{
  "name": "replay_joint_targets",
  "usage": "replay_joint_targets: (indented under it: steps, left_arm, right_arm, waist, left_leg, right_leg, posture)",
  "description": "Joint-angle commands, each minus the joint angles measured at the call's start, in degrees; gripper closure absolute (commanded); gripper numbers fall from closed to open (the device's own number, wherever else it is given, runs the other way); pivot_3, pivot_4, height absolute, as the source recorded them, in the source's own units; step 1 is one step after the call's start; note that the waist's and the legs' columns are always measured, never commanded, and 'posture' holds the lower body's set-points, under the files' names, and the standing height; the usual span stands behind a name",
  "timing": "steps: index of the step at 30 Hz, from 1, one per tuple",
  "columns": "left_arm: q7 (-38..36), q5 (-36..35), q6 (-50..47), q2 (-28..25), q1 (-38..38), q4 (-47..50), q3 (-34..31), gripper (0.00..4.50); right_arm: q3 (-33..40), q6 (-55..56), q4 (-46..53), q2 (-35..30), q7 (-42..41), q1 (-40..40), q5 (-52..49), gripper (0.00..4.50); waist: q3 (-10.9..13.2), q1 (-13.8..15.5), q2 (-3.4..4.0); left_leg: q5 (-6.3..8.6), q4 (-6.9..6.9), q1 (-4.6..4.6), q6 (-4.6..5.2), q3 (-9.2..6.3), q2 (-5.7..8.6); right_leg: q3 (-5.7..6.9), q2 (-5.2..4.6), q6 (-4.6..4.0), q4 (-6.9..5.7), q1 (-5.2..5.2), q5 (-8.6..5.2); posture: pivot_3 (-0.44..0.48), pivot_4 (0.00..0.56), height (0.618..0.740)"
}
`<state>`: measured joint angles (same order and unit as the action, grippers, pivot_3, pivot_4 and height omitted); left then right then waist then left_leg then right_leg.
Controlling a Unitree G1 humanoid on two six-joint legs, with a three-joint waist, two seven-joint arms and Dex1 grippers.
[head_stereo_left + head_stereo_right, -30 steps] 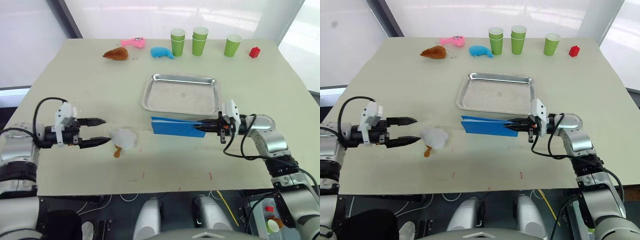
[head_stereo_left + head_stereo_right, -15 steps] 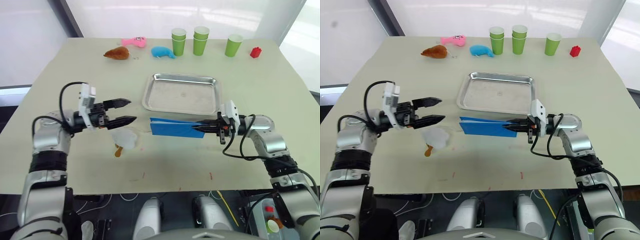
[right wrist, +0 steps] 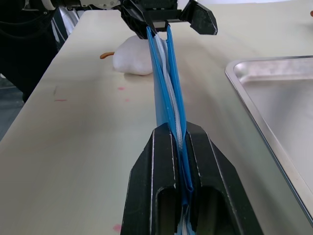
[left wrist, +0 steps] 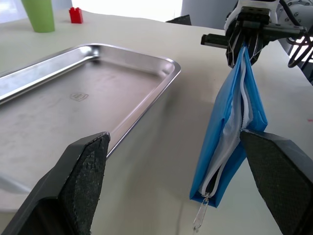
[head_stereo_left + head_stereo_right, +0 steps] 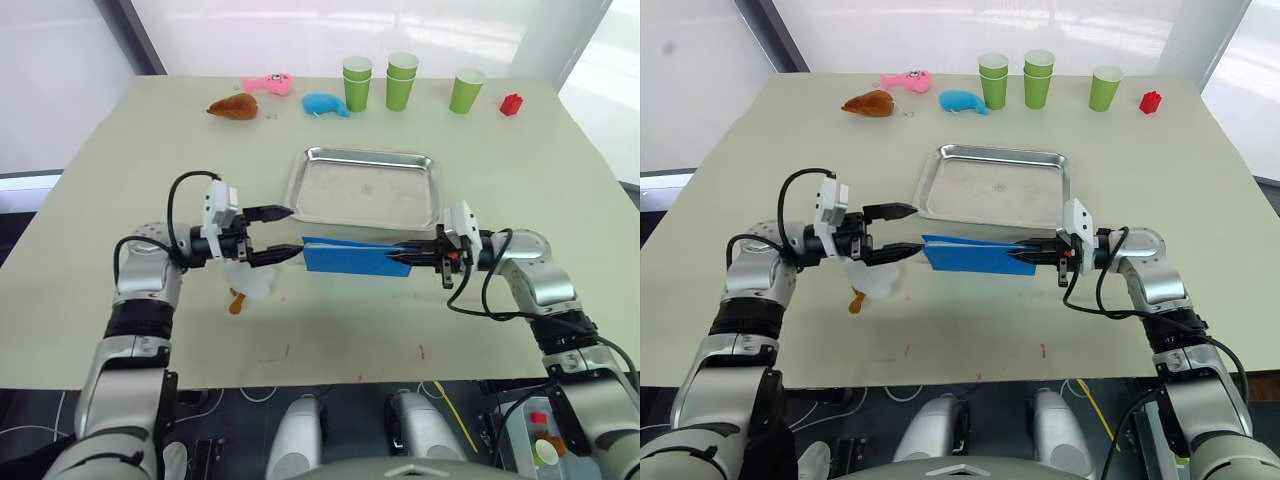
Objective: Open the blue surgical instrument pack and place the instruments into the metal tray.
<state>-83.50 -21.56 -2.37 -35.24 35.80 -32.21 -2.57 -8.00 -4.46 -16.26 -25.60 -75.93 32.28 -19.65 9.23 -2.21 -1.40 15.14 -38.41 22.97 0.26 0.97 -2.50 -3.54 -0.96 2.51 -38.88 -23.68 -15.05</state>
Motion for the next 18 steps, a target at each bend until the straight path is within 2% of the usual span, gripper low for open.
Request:
replay_joint_targets:
  steps: [1,9,10,11,13,15,18]
  left_arm:
    - [-0.25,0.48,1.69,0.93,1.23,-0.48,0.16,0.01]
    - [-1.00,0.87,1.13,4.01,1.22,0.50,1.65,0.01]
    - [-1.39,0.54,0.51,4.22,1.02,0.97,1.66,0.40]
    - [-1.63,0.29,0.01,4.35,0.90,1.26,1.61,0.52]
    - [-2.03,0.04,-0.65,4.41,0.60,1.77,1.50,1.38]
    - [-2.36,-0.13,-1.06,4.35,0.30,2.15,1.28,1.96]
    - [-3.00,-0.52,-2.09,4.12,-0.02,2.52,0.93,3.35]
  right_arm:
    - [1.33,0.21,2.46,-0.46,-0.42,0.44,-1.27,4.50]
    - [1.24,-0.13,2.83,-0.65,-0.68,0.18,-1.35,4.50]
    - [1.27,-0.14,2.84,-0.70,-0.69,0.15,-1.30,4.50]
    - [1.30,-0.11,2.77,-0.73,-0.69,0.17,-1.24,4.50]
    - [1.39,-0.03,2.62,-0.84,-0.68,0.13,-1.14,4.50]
    - [1.44,-0.01,2.58,-0.94,-0.64,0.04,-1.09,4.50]
    - [1.45,0.12,2.29,-1.13,-0.53,-0.08,-0.90,4.50]
  waist:
    - [0.00,-0.03,0.00]
    - [0.00,-0.03,0.00]
    - [0.00,-0.04,0.00]
    - [0.00,-0.05,0.00]
    - [0.00,-0.07,0.00]
    - [0.00,-0.07,0.00]
    - [0.00,-0.05,0.00]
  left_leg:
    - [0.00,0.00,0.00,0.00,0.00,0.00]
    - [0.00,0.00,0.00,0.00,-0.01,0.00]
    - [0.00,0.00,0.00,0.00,-0.01,0.00]
    - [0.00,0.00,0.00,0.00,-0.01,0.00]
    - [0.00,0.00,0.00,0.00,-0.02,0.00]
    - [0.00,0.00,0.00,0.00,-0.02,0.00]
    - [0.00,0.00,0.00,0.00,-0.02,0.00]
  right_leg:
    - [0.00,0.00,0.00,0.00,0.00,0.00]
    - [0.00,0.00,0.00,0.00,0.00,0.00]
    - [0.00,0.01,0.00,0.00,0.00,0.00]
    - [0.00,0.01,0.00,0.00,0.00,0.00]
    - [0.00,0.01,0.00,0.00,0.00,0.00]
    - [0.00,0.01,0.00,0.00,0.00,0.00]
    - [0.00,0.01,0.00,0.00,0.00,0.00]
  posture:
    - [0.000,0.150,0.740]
    - [0.000,0.150,0.740]
    - [0.000,0.150,0.740]
    - [0.000,0.150,0.740]
    - [0.000,0.150,0.740]
    - [0.000,0.150,0.740]
    - [0.000,0.150,0.740]
